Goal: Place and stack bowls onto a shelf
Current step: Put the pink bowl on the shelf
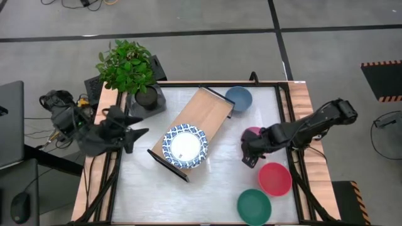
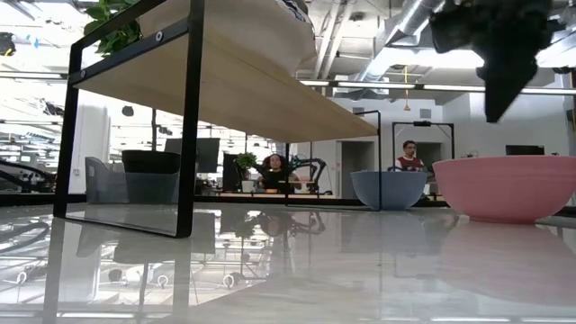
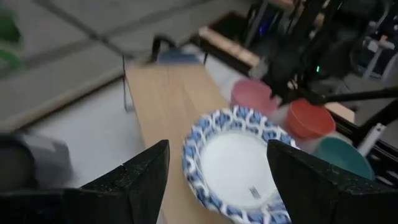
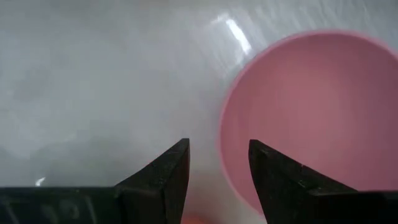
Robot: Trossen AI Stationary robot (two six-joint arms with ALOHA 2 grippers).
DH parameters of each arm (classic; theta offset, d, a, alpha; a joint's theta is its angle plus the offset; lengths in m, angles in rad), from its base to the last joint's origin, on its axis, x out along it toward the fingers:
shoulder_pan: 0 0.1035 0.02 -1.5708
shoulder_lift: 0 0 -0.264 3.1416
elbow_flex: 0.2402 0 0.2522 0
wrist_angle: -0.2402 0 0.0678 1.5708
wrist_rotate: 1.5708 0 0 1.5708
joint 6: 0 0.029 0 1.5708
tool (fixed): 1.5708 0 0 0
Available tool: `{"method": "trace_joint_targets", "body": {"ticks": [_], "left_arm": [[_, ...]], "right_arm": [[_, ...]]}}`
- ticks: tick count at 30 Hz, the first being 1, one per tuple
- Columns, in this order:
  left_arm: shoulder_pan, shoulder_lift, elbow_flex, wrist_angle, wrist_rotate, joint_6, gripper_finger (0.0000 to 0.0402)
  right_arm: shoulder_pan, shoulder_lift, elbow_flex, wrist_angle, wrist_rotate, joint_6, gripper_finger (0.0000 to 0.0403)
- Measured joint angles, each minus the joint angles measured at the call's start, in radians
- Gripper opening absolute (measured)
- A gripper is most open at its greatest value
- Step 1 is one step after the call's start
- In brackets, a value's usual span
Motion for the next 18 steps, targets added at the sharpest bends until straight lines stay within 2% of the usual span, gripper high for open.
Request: {"method": "trace_joint_targets", "body": {"ticks": [4, 10, 18], "left_arm": [[-0.093, 0.0, 0.0, -0.06, -0.128, -0.029, 0.0254], [-0.189, 0.001, -0.04, -0.158, -0.208, -0.195, 0.0254], [-0.307, -0.006, -0.212, -0.156, -0.223, -0.479, 0.0254]], "right_arm": [[0.018, 0.016, -0.041, 0.017, 0.017, 0.009, 0.0191], [0.015, 0.035, -0.062, 0.003, 0.055, -0.007, 0.0191], [0.01, 0.064, -0.059, 0.034, 0.063, -0.043, 0.0191]]}}
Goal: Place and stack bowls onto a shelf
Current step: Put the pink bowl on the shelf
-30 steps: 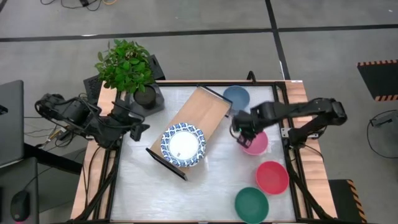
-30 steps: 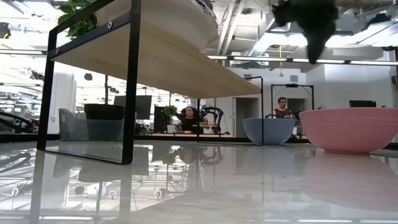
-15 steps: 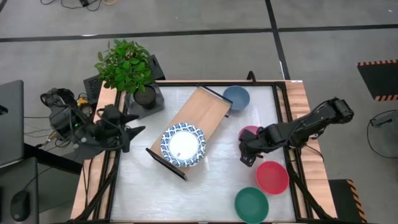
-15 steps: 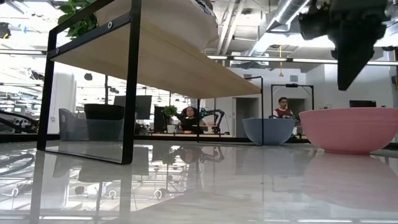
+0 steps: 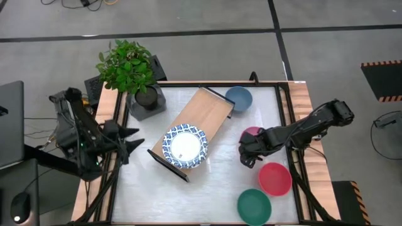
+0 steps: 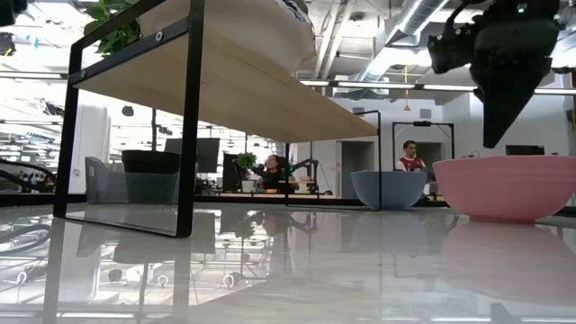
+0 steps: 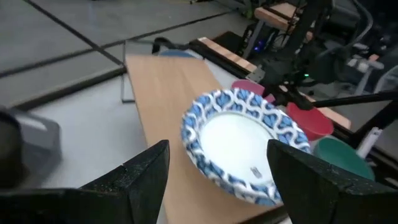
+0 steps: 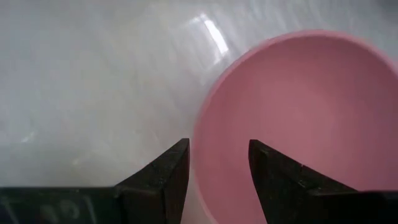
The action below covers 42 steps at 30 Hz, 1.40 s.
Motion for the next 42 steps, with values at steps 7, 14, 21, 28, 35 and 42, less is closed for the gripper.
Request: {"method": "trace_joint_targets", "body": {"ticks": [7, 14, 21, 28, 35, 42], "left_arm": [[-0.108, -0.005, -0.07, 0.01, 0.005, -0.173, 0.0254], [-0.164, -0.005, -0.076, 0.011, 0.148, -0.252, 0.0254], [-0.167, -0.005, -0.076, 0.011, 0.204, -0.265, 0.0254], [-0.167, -0.005, -0.076, 0.01, 0.2, -0.265, 0.0254], [-0.167, -0.005, -0.076, 0.009, 0.189, -0.243, 0.0254], [-0.166, -0.005, -0.076, 0.001, 0.17, -0.244, 0.0254]], "right_arm": [[-0.002, 0.025, -0.002, -0.003, -0.002, -0.022, 0.0191], [0.0, 0.035, -0.001, 0.001, -0.005, -0.022, 0.0191], [0.0, 0.036, -0.001, -0.005, -0.005, -0.021, 0.0191], [-0.008, 0.036, -0.001, -0.005, -0.01, -0.019, 0.0182], [-0.019, 0.035, -0.001, -0.005, -0.008, -0.019, 0.0158], [-0.023, 0.035, -0.001, 0.003, -0.007, -0.019, 0.0153]]}}
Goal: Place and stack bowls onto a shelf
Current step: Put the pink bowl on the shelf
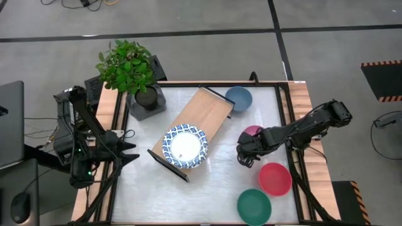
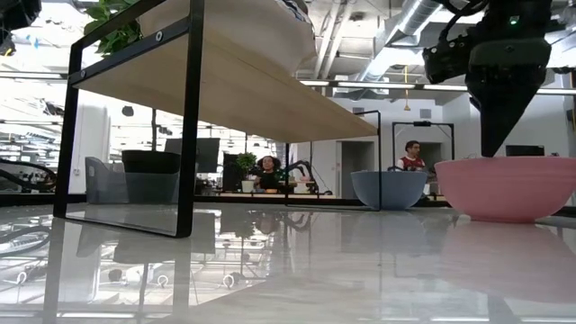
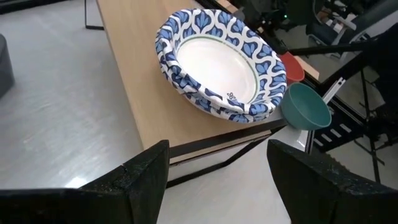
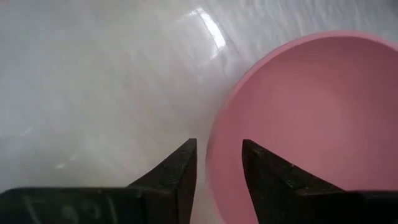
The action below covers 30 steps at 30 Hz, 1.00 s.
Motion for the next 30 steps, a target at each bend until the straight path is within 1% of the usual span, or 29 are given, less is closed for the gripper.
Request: {"method": "trace_joint_targets", "body": {"ticks": [17, 19, 22, 27, 30], "left_arm": [[0.0, 0.0, 0.0, 0.0, 0.004, 0.0, 0.0254], [0.0, 0.0, 0.0, 0.0, 0.005, 0.0, 0.0254], [0.0, 0.0, 0.0, 0.0, 0.008, -0.001, 0.0254], [0.0, 0.0, 0.0, 0.0, 0.009, -0.004, 0.0254], [0.0, 0.0, 0.0, -0.007, 0.01, -0.004, 0.0254]], "right_arm": [[-0.008, 0.0, 0.0, -0.004, -0.002, -0.003, 0.0152], [-0.012, 0.0, 0.0, -0.004, -0.014, -0.007, 0.0152], [-0.021, 0.033, 0.0, -0.01, -0.028, -0.01, 0.0152], [-0.028, 0.083, -0.001, -0.015, -0.091, -0.049, 0.0152], [-0.033, 0.1, -0.001, -0.024, -0.096, -0.039, 0.0138]]}}
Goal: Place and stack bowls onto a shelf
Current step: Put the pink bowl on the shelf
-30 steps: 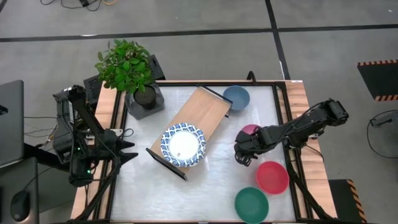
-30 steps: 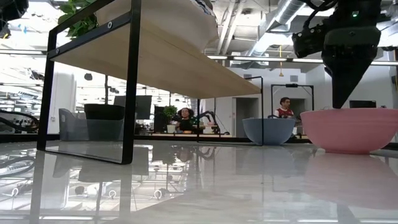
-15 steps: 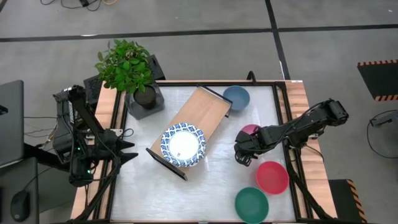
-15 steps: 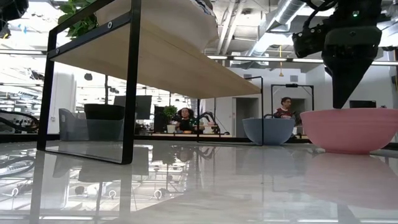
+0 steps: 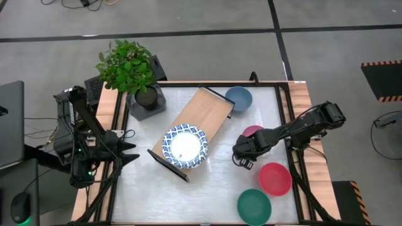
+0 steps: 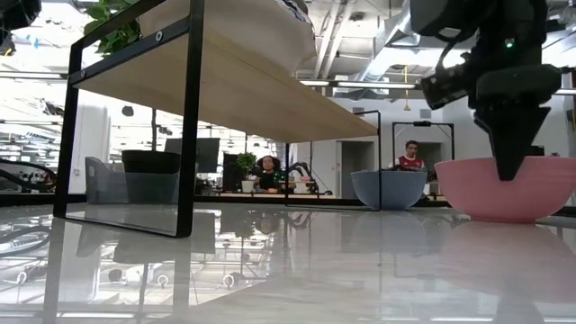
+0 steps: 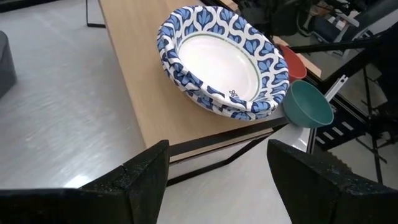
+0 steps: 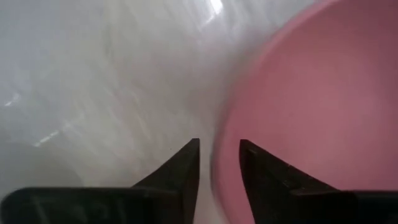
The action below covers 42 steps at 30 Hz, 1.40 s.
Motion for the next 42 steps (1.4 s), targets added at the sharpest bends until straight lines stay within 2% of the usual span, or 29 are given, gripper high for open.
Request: {"method": "trace_joint_targets", "body": {"ticks": [3, 6, 10, 15, 19, 25, 33, 38, 42], "left_arm": [[0.0, 0.0, 0.0, -0.005, 0.0, 0.0, 0.0254], [0.0, 0.0, 0.0, -0.008, 0.0, 0.0, 0.0254], [0.0, 0.0, 0.0, -0.011, 0.0, -0.003, 0.0254], [0.0, 0.0, 0.0, -0.019, 0.002, -0.005, 0.0254], [0.001, 0.0, 0.0, -0.033, 0.001, -0.006, 0.0254], [0.019, 0.0, 0.0, -0.046, 0.002, -0.007, 0.0254], [0.045, 0.0, 0.0, -0.056, 0.0, 0.011, 0.0254], [0.053, 0.0, 0.0, -0.054, 0.007, -0.011, 0.0254], [0.053, 0.0, 0.0, -0.053, 0.007, -0.016, 0.0254]], "right_arm": [[-0.001, -0.001, 0.0, -0.01, -0.003, 0.018, 0.0095], [0.0, -0.012, 0.001, -0.009, -0.003, 0.031, 0.003], [0.0, -0.026, 0.04, -0.064, -0.009, 0.026, 0.0027], [-0.005, -0.059, 0.205, -0.178, -0.006, -0.06, 0.0027], [-0.027, -0.072, 0.397, -0.229, 0.033, -0.266, 0.0027], [-0.105, -0.031, 0.631, -0.269, 0.111, -0.699, 0.0027], [-0.234, 0.069, 0.762, -0.301, 0.109, -1.328, 0.0027], [-0.305, 0.161, 0.821, -0.301, 0.109, -1.521, 0.0027], [-0.341, 0.218, 0.851, -0.329, 0.099, -1.606, 0.0027]]}}
